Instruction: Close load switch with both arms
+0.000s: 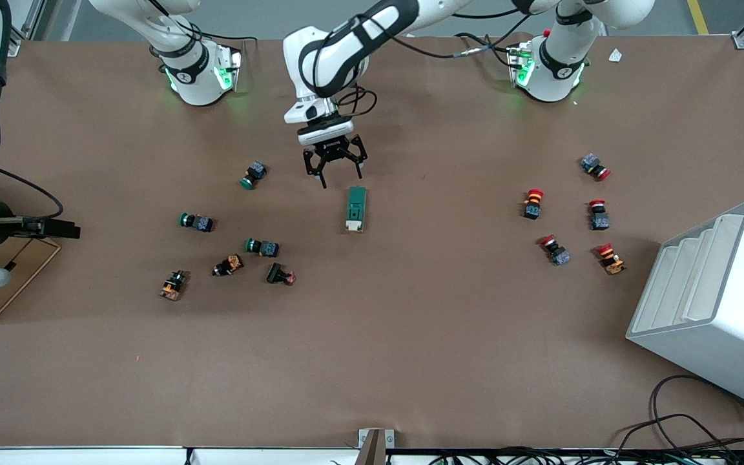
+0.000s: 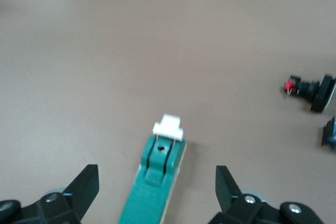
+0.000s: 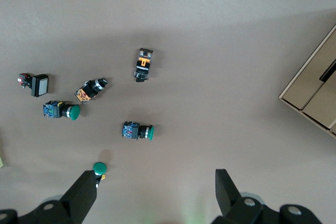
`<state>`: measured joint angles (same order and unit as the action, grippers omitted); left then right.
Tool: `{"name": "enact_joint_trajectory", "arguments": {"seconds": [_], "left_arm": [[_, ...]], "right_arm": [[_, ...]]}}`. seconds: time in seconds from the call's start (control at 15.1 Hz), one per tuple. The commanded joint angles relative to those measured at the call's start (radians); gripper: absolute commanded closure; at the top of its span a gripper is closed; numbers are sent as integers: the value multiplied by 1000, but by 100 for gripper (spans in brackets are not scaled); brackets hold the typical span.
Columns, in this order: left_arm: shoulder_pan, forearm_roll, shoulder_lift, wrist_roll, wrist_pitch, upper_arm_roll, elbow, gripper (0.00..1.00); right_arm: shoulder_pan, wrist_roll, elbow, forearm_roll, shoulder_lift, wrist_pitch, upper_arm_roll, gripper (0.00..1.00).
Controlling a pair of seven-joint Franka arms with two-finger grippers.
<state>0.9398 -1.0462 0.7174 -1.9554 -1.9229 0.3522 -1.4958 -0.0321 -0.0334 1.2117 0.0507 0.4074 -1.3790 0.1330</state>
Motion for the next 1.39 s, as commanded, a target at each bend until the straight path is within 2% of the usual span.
{"name": "enact_joint_trajectory", "arguments": {"seconds": [0.0,0.13,0.4,0.66,1.0,1.06,1.33], "left_arm": [[-51,125,-71,174,1,5,31,2],[-93,195,-102,272,1,5,51,2],[-171,368,-140,485,15,-2,155,1],[-277,464,-185,647,25,5,178,1],[-409,607,-260,768,27,5,201,1],[-436,636,-285,776,27,2,200,1],[-533,709,-351,780,91,5,200,0]], "right_arm": [[17,-8,-14,-20,4,20,-15,0],[20,-8,-20,-15,2,18,-15,0],[26,-2,-41,-20,2,18,-15,0],[34,-6,-51,-18,1,20,-19,0],[25,-3,-37,-18,-62,63,-26,0],[18,-3,-29,-18,-71,63,-24,0],[17,-2,132,-20,-186,-17,-26,0]]}}
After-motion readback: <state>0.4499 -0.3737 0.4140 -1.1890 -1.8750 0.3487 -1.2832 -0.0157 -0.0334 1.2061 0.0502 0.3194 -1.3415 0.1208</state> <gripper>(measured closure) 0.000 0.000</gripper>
